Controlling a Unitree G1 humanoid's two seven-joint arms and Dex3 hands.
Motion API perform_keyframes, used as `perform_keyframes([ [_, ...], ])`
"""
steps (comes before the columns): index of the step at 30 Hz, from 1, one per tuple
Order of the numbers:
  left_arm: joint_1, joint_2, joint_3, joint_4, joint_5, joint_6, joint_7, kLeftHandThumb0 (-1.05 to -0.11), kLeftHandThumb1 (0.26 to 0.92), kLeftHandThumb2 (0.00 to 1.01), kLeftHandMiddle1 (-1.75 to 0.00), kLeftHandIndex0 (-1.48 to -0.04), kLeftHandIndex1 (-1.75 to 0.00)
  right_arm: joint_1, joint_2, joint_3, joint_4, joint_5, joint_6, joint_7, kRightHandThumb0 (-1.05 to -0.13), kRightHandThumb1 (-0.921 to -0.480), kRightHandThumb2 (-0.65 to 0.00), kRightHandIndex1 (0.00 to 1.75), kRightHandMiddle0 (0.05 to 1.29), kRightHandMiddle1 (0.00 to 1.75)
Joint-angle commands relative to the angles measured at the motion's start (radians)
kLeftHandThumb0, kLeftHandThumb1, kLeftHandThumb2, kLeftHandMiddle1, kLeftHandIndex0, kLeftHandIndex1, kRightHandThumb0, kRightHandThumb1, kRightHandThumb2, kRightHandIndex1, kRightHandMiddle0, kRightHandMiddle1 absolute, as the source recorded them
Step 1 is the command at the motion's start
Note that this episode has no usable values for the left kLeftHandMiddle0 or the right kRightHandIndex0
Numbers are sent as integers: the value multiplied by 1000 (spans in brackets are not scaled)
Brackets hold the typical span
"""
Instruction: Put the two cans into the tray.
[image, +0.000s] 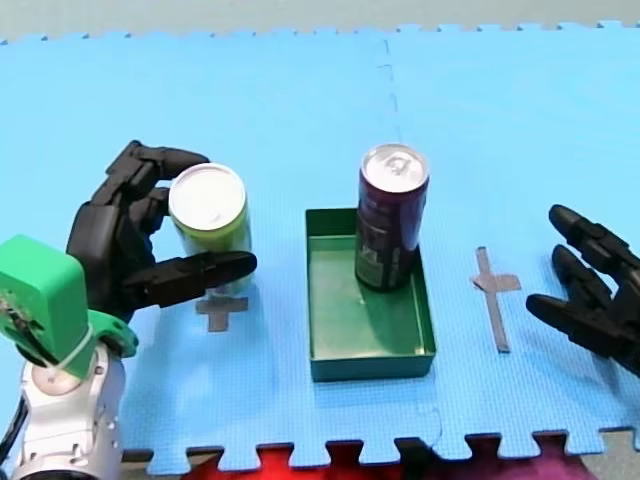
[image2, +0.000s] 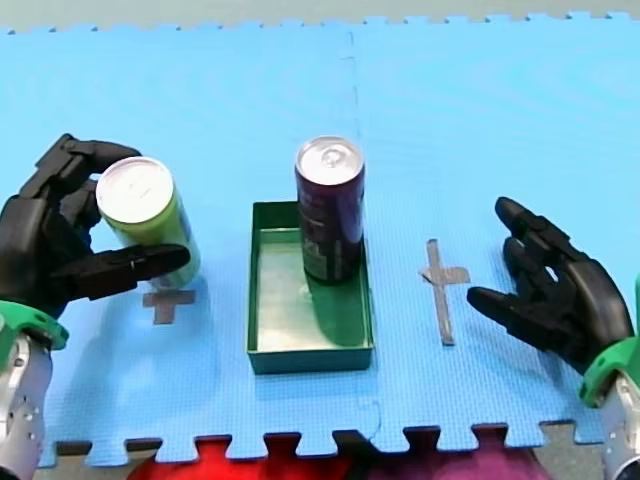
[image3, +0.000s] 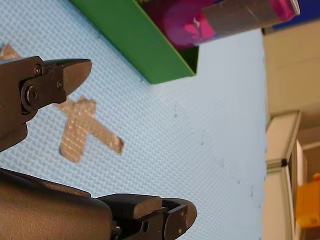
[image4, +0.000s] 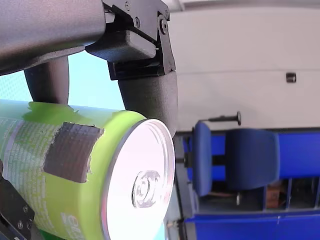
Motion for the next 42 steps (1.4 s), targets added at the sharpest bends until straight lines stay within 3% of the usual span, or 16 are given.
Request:
perform_keyframes([
  [1, 12, -3, -5, -52, -14, 29, 2, -437, 840, 12, -1746, -530, -1746, 5, 0, 0, 4, 1, 1, 0, -969, -871, -3, 0, 289, 0],
  [11, 65, -22, -24, -250, -52, 217, 19, -482, 844, 8, -1746, -531, -1746, 6, 1, 6, 4, -5, 1, -10, -971, -878, -2, 1, 288, 0],
  [20, 68, -14, -18, -352, -73, 360, 57, -524, 846, 5, -1746, -539, -1746, 6, 2, 12, 7, -12, -6, -24, -978, -885, -2, 2, 288, 0],
  [30, 77, -6, -18, -445, -72, 431, 77, -540, 841, 0, -1746, -566, -1746, 6, 4, 18, 6, -16, -9, -35, -987, -890, -2, 2, 290, 0],
  [42, 74, -10, -70, -539, -15, 427, 102, -551, 834, 0, -1746, -571, -1746, -2, 7, 27, 13, -27, -12, -55, -987, -900, -2, 2, 286, 0],
])
